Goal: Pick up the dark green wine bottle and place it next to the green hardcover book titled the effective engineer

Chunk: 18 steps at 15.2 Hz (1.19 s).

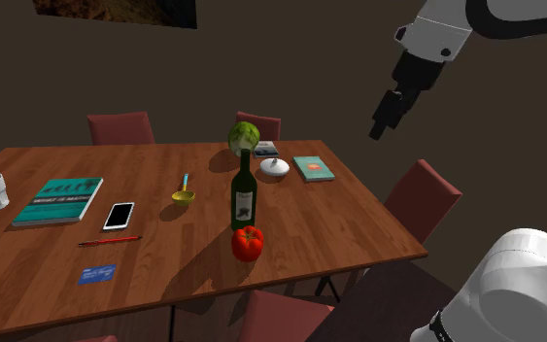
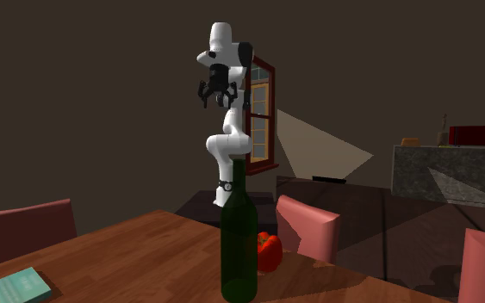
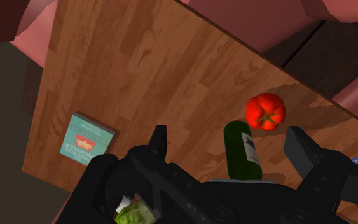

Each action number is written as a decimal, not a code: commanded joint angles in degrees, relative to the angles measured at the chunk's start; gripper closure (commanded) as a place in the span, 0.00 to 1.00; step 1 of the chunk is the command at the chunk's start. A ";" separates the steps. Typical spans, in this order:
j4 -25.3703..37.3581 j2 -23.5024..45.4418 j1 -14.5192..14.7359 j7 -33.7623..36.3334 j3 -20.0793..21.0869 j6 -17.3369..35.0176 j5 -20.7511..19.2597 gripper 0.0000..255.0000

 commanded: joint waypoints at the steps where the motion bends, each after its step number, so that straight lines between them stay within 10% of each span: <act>1: 0.00 0.00 0.00 0.00 0.00 0.00 0.00 0.00; 18: 12.00 32.71 2.49 -0.49 4.29 20.97 -0.34 0.00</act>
